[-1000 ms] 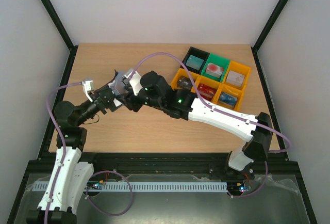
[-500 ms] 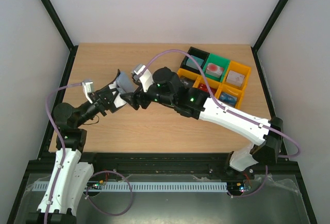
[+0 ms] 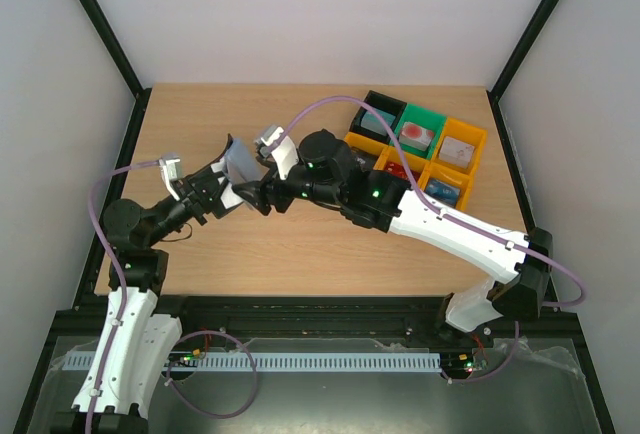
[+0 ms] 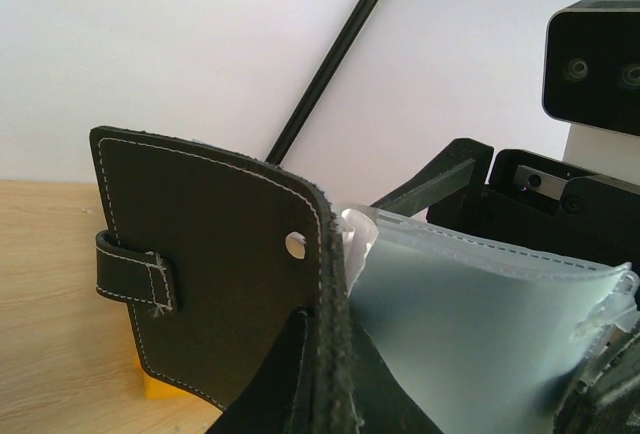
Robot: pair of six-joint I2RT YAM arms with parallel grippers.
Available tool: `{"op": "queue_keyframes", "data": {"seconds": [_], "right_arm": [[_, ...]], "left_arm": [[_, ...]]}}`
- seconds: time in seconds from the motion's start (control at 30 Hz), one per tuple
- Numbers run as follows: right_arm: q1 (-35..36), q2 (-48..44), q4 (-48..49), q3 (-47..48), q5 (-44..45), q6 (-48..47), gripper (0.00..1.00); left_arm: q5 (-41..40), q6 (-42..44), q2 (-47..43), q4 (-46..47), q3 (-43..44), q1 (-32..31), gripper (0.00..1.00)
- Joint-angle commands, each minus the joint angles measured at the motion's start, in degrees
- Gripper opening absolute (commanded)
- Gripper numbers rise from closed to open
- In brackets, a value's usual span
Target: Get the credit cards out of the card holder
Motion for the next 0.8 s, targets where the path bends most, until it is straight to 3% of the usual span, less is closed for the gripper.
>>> {"op": "queue_keyframes", "data": {"seconds": [0.0, 0.2, 0.47, 0.67, 0.77], "right_arm": [[0.01, -1.35, -0.2, 0.39, 2.34, 0.53, 0.81], [-0.03, -1.82, 0.29, 0.51, 4.34, 0.99, 0.79], [-0.03, 0.96, -1.18, 1.35, 12.62, 2.15, 0.65], [-0.03, 2.83, -0.48, 2.2, 3.96, 0.79, 0.48], [-0.18, 2.56, 0.94, 1.42, 1.56, 0.73, 0.51]], "left_arm": [[0.23, 1.07, -0.55, 2.1, 2.08, -0.08, 0.02], [0.01, 1.26, -0.52, 1.93, 1.98, -0.09, 0.02], [0.77, 1.99, -0.89, 1.89, 2.0, -0.08, 0.02], [1.82, 3.09, -1.43, 2.23, 1.95, -0.08, 0.02], [3.14, 3.64, -1.93, 2.87, 1.9, -0.09, 0.02]]}}
